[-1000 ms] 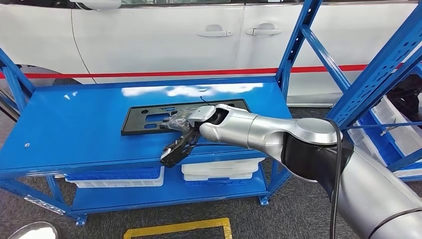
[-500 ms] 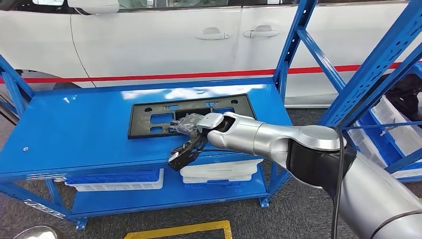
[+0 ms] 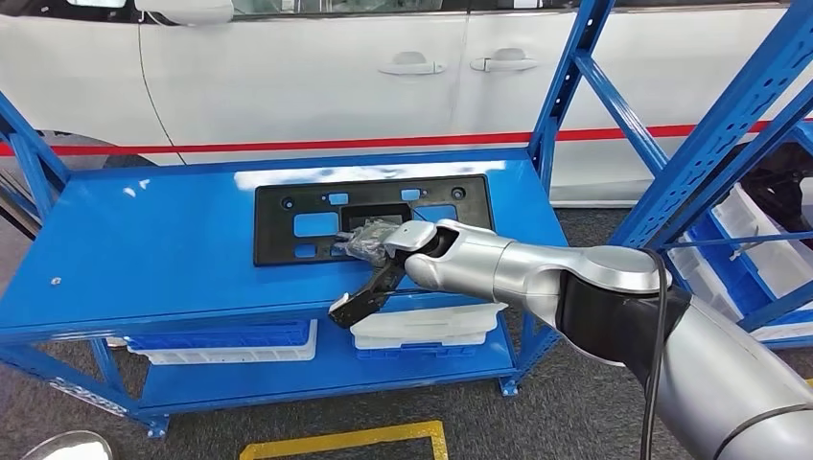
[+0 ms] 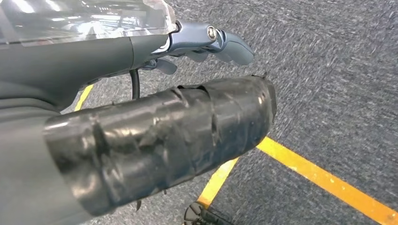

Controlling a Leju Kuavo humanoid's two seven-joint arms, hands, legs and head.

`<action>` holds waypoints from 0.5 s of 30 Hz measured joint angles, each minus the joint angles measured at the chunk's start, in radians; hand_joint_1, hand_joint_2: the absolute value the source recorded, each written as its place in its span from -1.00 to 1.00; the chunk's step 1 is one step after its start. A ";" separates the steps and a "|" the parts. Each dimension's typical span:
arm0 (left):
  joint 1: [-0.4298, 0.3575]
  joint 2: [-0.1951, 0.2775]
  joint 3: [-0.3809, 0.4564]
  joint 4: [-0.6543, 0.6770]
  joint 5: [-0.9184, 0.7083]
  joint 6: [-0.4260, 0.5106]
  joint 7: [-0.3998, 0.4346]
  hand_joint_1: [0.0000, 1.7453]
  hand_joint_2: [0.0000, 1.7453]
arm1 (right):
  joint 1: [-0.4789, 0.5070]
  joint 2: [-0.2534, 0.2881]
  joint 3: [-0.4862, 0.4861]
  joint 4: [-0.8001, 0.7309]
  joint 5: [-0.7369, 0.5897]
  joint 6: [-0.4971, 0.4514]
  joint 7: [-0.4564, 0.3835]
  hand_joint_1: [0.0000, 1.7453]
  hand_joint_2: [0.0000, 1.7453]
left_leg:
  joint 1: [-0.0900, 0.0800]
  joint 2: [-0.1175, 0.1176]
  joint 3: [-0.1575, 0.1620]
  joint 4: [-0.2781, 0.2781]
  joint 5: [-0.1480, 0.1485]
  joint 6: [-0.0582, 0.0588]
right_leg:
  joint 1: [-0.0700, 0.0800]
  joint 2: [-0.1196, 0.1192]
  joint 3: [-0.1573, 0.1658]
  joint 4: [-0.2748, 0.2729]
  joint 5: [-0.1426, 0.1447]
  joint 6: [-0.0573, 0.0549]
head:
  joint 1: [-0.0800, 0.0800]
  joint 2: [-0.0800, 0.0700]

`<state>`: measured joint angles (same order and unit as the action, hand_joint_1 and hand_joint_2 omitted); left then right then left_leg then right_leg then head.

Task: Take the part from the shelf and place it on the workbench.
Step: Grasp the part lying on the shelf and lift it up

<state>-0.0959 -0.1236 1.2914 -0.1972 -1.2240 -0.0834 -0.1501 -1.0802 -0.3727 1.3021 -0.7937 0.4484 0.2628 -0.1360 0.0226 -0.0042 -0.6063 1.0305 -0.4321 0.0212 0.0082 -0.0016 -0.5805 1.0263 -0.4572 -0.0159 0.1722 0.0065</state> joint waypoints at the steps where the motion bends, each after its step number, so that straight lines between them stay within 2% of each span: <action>1: 0.000 0.000 0.000 0.000 0.000 0.000 0.000 -1.00 -1.00 | 0.000 -0.001 -0.002 -0.001 0.003 0.000 0.001 -1.00 0.00 | 0.000 0.000 0.000 -0.002 0.002 -0.006 | 0.003 0.000 -0.001 -0.001 0.002 -0.004 | 0.000 0.000; 3: 0.000 -0.001 0.000 0.000 -0.001 0.000 0.000 -1.00 -1.00 | 0.002 -0.002 -0.008 -0.005 0.006 -0.001 0.001 -1.00 -1.00 | -0.001 0.001 -0.003 0.001 -0.002 -0.017 | -0.003 -0.002 0.005 -0.016 0.012 -0.013 | 0.000 0.000; 4: 0.000 -0.002 0.000 0.000 -0.001 0.000 -0.001 -1.00 -1.00 | 0.002 -0.002 -0.010 -0.007 0.007 -0.001 0.001 -1.00 -1.00 | -0.001 0.001 -0.012 0.019 -0.016 -0.021 | -0.006 -0.003 0.008 -0.026 0.018 -0.020 | -0.001 0.000; 5: 0.000 -0.002 0.000 0.000 -0.002 0.000 -0.001 -1.00 -1.00 | 0.002 -0.003 -0.012 -0.011 0.008 -0.002 0.000 -1.00 -1.00 | -0.001 0.001 -0.031 0.060 -0.041 -0.024 | -0.009 -0.005 0.011 -0.033 0.023 -0.025 | 0.000 0.000; 7: 0.001 -0.001 0.000 0.000 -0.002 0.000 -0.002 -1.00 -1.00 | 0.004 -0.003 -0.016 -0.018 0.013 -0.004 -0.003 -1.00 -1.00 | 0.000 0.001 -0.090 0.190 -0.108 -0.030 | -0.007 -0.007 0.009 -0.035 0.025 -0.029 | -0.001 0.000; 8: 0.002 -0.001 0.000 0.000 -0.002 0.000 -0.003 -1.00 -1.00 | 0.005 -0.003 -0.018 -0.021 0.016 -0.005 -0.005 -1.00 -1.00 | 0.000 0.001 -0.118 0.249 -0.129 -0.033 | -0.006 -0.007 0.007 -0.033 0.025 -0.029 | 0.000 0.000; 9: 0.003 0.000 0.000 0.000 -0.002 0.000 -0.003 -1.00 -1.00 | 0.005 -0.003 -0.020 -0.025 0.020 -0.006 -0.005 -1.00 -1.00 | 0.001 0.001 -0.132 0.277 -0.132 -0.035 | -0.006 -0.006 0.005 -0.031 0.024 -0.029 | -0.001 0.000; 10: 0.004 0.000 0.000 0.000 -0.002 0.001 -0.003 -1.00 -1.00 | 0.003 -0.003 -0.023 -0.032 0.023 -0.007 -0.003 -1.00 -1.00 | 0.001 0.002 -0.127 0.268 -0.115 -0.036 | -0.006 -0.006 0.005 -0.028 0.023 -0.029 | -0.001 0.000; 11: 0.003 0.000 0.000 0.000 -0.002 0.001 -0.003 -1.00 -1.00 | 0.000 -0.003 -0.027 -0.040 0.027 -0.008 0.001 -1.00 -1.00 | 0.001 0.002 -0.103 0.220 -0.083 -0.036 | -0.007 -0.005 0.005 -0.025 0.020 -0.028 | -0.001 0.000; 13: 0.002 0.000 0.000 0.000 -0.001 0.001 -0.003 -1.00 -1.00 | -0.013 -0.002 -0.041 -0.060 0.034 -0.005 0.012 -1.00 -1.00 | -0.001 0.004 -0.036 0.082 -0.025 -0.031 | -0.005 -0.003 0.001 -0.009 0.010 -0.020 | -0.001 0.000; 14: 0.001 0.000 0.000 0.000 0.000 0.001 -0.003 -1.00 -1.00 | -0.023 -0.001 -0.049 -0.069 0.036 -0.001 0.018 -1.00 -1.00 | -0.002 0.005 -0.015 0.036 -0.011 -0.026 | -0.003 -0.002 -0.003 -0.001 0.005 -0.015 | 0.000 0.000; 15: 0.001 0.000 0.000 0.000 0.002 0.001 -0.003 -1.00 -1.00 | -0.034 0.001 -0.057 -0.078 0.038 0.005 0.024 -1.00 -1.00 | -0.004 0.004 -0.005 0.012 -0.009 -0.021 | -0.001 -0.002 -0.007 0.006 0.002 -0.011 | 0.000 0.000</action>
<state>-0.0953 -0.1241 1.2909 -0.1972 -1.2219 -0.0824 -0.1533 -1.1144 -0.3720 1.2448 -0.8712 0.4860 0.2680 -0.1124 0.0190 0.0003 -0.6111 1.0423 -0.4410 0.0007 0.0071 -0.0033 -0.5879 1.0319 -0.4549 -0.0265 0.1719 0.0065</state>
